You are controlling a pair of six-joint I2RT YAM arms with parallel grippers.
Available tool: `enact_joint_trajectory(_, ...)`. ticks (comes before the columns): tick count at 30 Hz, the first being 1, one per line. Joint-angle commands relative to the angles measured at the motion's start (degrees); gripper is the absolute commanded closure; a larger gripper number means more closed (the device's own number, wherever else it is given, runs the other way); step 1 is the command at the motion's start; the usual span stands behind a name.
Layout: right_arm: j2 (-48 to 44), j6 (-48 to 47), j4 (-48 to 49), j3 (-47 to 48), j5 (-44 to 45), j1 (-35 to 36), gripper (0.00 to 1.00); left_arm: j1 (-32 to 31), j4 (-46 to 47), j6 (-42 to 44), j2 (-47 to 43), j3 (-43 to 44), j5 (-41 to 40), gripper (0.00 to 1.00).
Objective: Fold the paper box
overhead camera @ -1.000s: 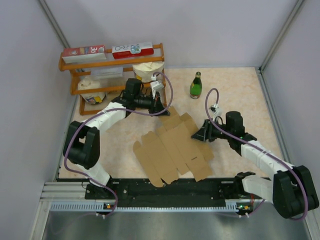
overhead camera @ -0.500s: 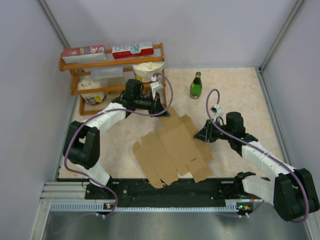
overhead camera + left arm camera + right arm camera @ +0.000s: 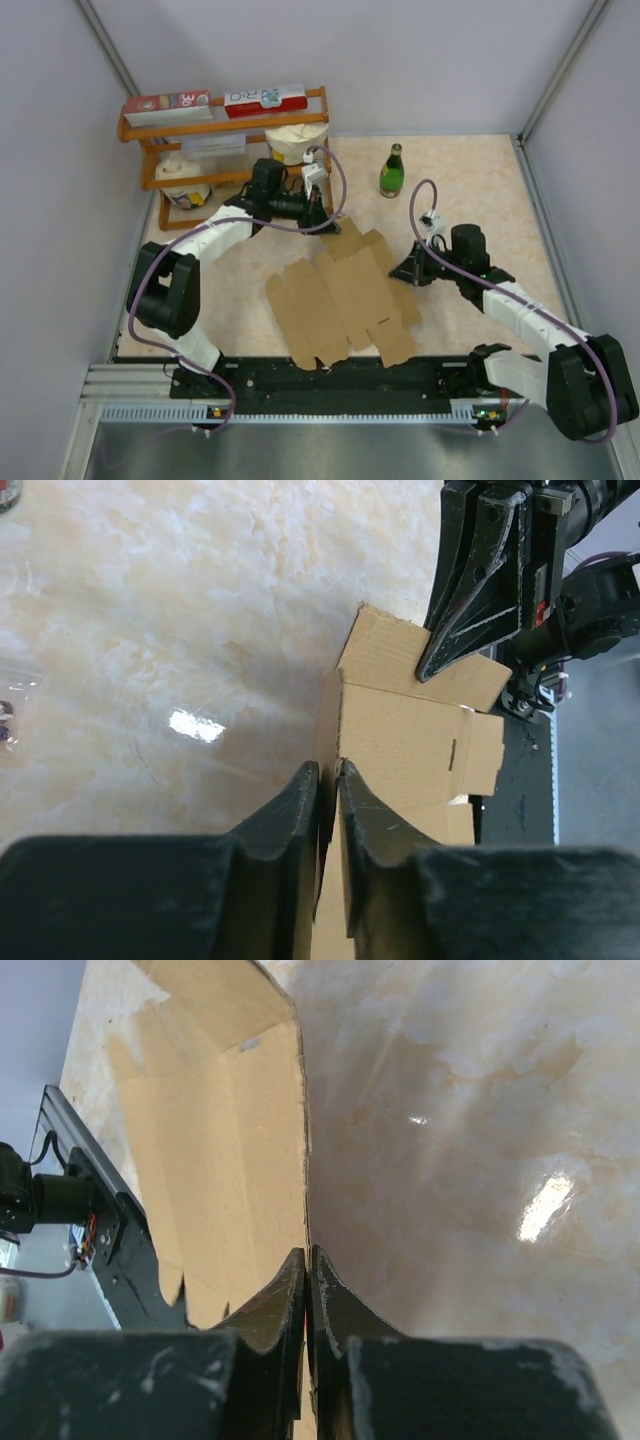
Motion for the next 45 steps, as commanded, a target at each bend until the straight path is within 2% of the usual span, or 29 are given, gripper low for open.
enact_joint_trajectory(1, 0.86, -0.53, 0.51, 2.33, 0.32, -0.43, 1.0, 0.29, 2.84, -2.27, -1.35, -0.23, -0.71, 0.75)
enact_joint_trajectory(8, 1.12, -0.53, -6.42, 6.89, 4.53, 1.58, 1.0, 0.29, 3.37, -4.49, -4.68, 0.04, -4.22, 0.37)
enact_joint_trajectory(10, 2.0, -1.05, -8.44, 8.56, 6.63, 3.6, 1.0, 0.29, 2.58, -4.49, -6.0, 0.56, -6.5, 0.33)
enact_joint_trajectory(18, 7.62, -6.06, -20.92, 17.61, 13.31, 11.52, 1.0, 0.55, 0.46, -6.33, -11.19, 0.13, -17.31, 0.31)
enact_joint_trajectory(23, 8.86, -8.52, -25.67, 20.78, 17.1, 14.24, 1.0, 0.9, 2.92, -7.56, -14.0, -1.8, -18.47, 0.31)
enact_joint_trajectory(27, 8.95, -11.42, -29.45, 23.15, 22.01, 16.88, 1.0, 0.81, 5.47, -7.48, -15.58, -4.08, -16.62, 0.35)
enact_joint_trajectory(33, 9.56, -16.17, -33.32, 26.32, 29.05, 18.91, 1.0, 0.81, 12.93, -8.97, -18.31, -10.15, -15.92, 0.36)
enact_joint_trajectory(39, 9.3, -20.12, -33.32, 28.25, 30.46, 19.08, 1.0, 0.81, 17.5, -10.11, -19.98, -15.24, -15.56, 0.36)
enact_joint_trajectory(45, 10.09, -21.8, -33.32, 28.87, 29.06, 19.34, 1.0, 0.9, 30.94, -14.85, -23.32, -23.59, -14.52, 0.35)
